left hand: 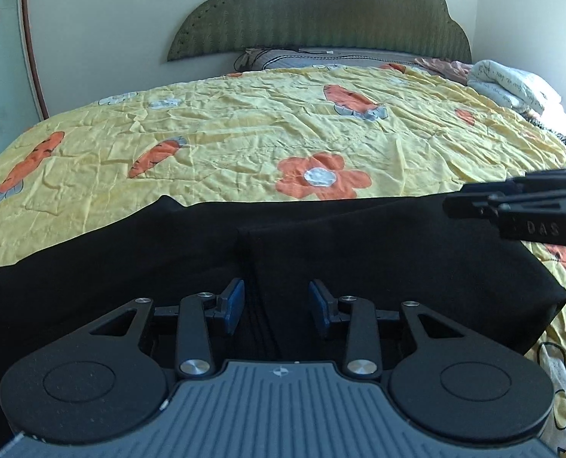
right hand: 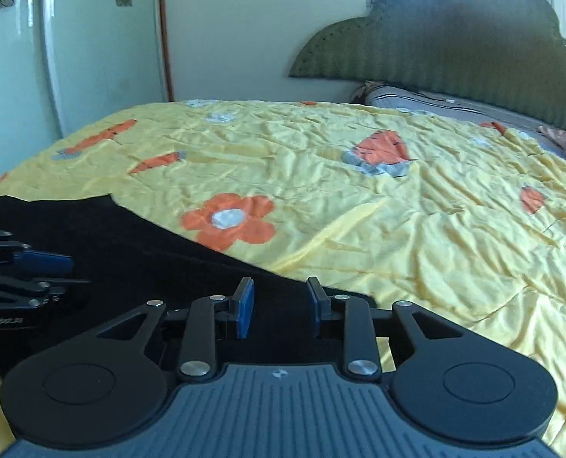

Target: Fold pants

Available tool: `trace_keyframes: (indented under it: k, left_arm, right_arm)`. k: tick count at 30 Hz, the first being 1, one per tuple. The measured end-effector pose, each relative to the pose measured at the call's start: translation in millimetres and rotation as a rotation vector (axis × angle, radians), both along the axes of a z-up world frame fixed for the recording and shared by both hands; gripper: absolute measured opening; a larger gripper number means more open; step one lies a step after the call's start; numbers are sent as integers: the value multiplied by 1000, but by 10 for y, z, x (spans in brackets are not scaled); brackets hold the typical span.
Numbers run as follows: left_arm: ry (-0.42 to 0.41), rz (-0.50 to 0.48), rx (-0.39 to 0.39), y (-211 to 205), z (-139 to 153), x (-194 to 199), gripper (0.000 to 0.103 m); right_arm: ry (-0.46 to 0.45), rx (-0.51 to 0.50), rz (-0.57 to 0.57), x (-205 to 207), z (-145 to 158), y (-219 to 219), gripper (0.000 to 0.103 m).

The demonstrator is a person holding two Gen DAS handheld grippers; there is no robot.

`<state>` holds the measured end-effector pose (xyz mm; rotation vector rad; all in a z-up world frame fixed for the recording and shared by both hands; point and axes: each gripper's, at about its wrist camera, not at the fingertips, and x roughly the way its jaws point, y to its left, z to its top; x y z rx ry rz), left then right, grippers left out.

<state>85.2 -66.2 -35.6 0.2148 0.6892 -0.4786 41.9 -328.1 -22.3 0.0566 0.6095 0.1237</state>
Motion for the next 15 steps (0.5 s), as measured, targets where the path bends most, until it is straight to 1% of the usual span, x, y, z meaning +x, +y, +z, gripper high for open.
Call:
trace_keyframes:
  k: [2,3,4,5,6,7,8,9,10,11,12,13,15]
  left_arm:
    - [7,11,-5,88,7,-10,44]
    - [14,10,3,127,-15,-17,48]
    - [17,7,8,161,-44,-24,50]
    - [10,6,7,193,-67,-43,55]
    - [-1,8,8,224,-71,-72,56]
    - [-8,9,11,245,-58,-95,56]
    - [-18,10,3,284,-19,-121,54]
    - [-30,15,-16,340,20,-145,54]
    - [-41,27,-40,410,63,-161,54]
    - [-47,44,-57,476,96,-163,54]
    - [-49,71,-69,549,129,-153,53]
    - [-48,95,-76,615,151,-139,53]
    - [-36,128,-84,732,177,-100,53]
  right_arm:
    - [7,35,61,-93,-4,131,28]
    - [16,23,83,-110,-39,209,28]
    - [29,-7,98,-113,-88,280,29]
    - [50,-57,102,-97,-162,356,29]
    - [55,-98,95,-93,-218,409,30]
    - [42,-111,82,-110,-215,438,34]
    - [50,-115,48,-116,-179,472,44]
    - [47,-111,24,-130,-128,511,52]
    - [31,-103,18,-160,-75,564,76]
    - [13,-101,31,-205,-18,651,95]
    - [-6,-111,51,-245,25,751,100]
    - [-28,-125,75,-282,53,853,101]
    - [-61,-166,112,-345,62,1081,102]
